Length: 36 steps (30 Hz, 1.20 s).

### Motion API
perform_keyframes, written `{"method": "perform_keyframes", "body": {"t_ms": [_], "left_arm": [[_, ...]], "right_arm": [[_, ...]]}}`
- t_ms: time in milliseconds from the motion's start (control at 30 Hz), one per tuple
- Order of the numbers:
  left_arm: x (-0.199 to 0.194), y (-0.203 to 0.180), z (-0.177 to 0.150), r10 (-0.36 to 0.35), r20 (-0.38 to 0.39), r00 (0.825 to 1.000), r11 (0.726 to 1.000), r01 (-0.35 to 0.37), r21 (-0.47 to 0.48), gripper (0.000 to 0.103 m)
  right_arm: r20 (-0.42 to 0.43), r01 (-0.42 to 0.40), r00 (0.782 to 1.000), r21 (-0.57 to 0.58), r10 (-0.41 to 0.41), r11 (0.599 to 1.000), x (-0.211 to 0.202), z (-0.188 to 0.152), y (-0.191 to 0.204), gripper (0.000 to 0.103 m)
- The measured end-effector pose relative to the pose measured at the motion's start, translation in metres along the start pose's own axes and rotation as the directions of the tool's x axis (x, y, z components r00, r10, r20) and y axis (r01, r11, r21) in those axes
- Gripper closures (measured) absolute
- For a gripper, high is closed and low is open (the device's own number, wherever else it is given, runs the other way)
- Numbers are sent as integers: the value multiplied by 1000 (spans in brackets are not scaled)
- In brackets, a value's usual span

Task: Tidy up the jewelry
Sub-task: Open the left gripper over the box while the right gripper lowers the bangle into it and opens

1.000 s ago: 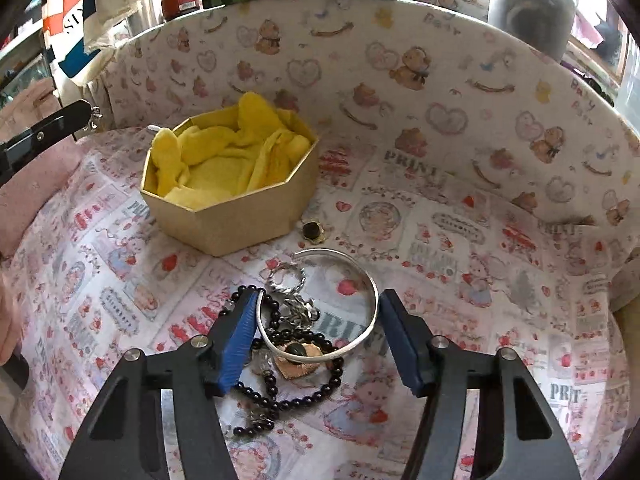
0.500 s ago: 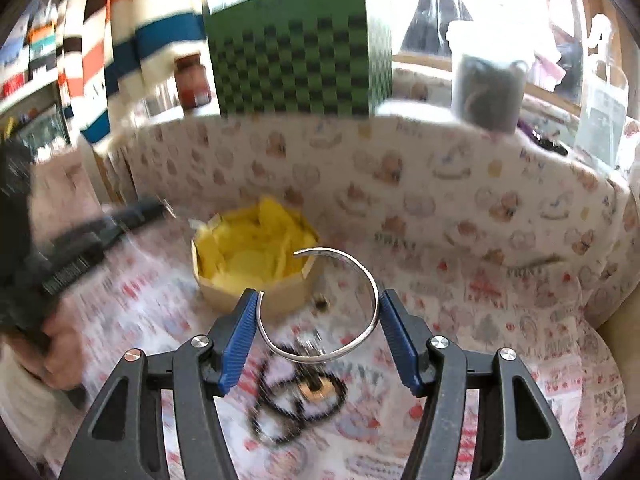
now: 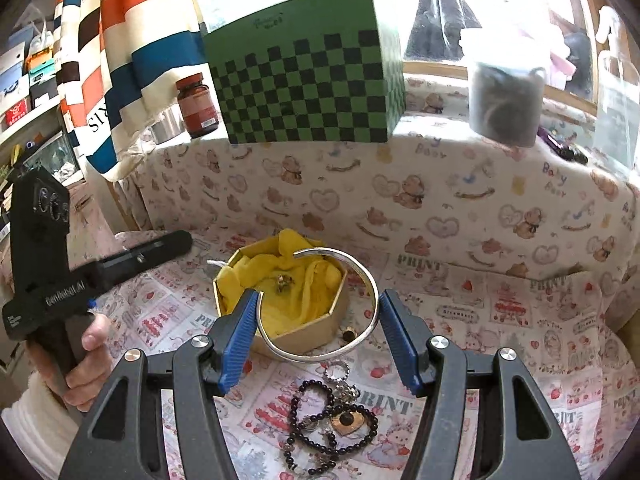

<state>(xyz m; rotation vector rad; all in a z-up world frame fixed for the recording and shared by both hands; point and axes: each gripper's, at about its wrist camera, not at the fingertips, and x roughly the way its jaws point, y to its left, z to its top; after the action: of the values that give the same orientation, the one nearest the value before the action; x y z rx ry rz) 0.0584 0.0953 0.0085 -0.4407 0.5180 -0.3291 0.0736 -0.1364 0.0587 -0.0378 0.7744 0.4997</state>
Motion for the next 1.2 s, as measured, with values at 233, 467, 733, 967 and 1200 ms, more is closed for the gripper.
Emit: {"method": "perform_keyframes", "body": {"t_ms": [233, 467, 733, 967, 1200], "left_arm": [[-21, 8, 4, 198, 127, 972, 980, -198, -11, 36], [-36, 19, 8, 276, 179, 944, 961, -268, -66, 33], [-35, 21, 7, 275, 166, 947, 961, -267, -68, 31], [-43, 1, 0, 258, 168, 952, 966, -259, -13, 30], [-45, -39, -20, 256, 197, 946, 950, -284, 131, 22]], "right_arm": [[-17, -1, 1000, -42, 0, 999, 14, 16, 23, 40], [-67, 24, 997, -61, -28, 998, 58, 26, 40, 40], [-103, 68, 992, 3, -68, 998, 85, 16, 28, 17], [-37, 97, 995, 97, -94, 991, 36, 3, -11, 17], [65, 150, 985, 158, -162, 976, -21, -14, -47, 14]]}}
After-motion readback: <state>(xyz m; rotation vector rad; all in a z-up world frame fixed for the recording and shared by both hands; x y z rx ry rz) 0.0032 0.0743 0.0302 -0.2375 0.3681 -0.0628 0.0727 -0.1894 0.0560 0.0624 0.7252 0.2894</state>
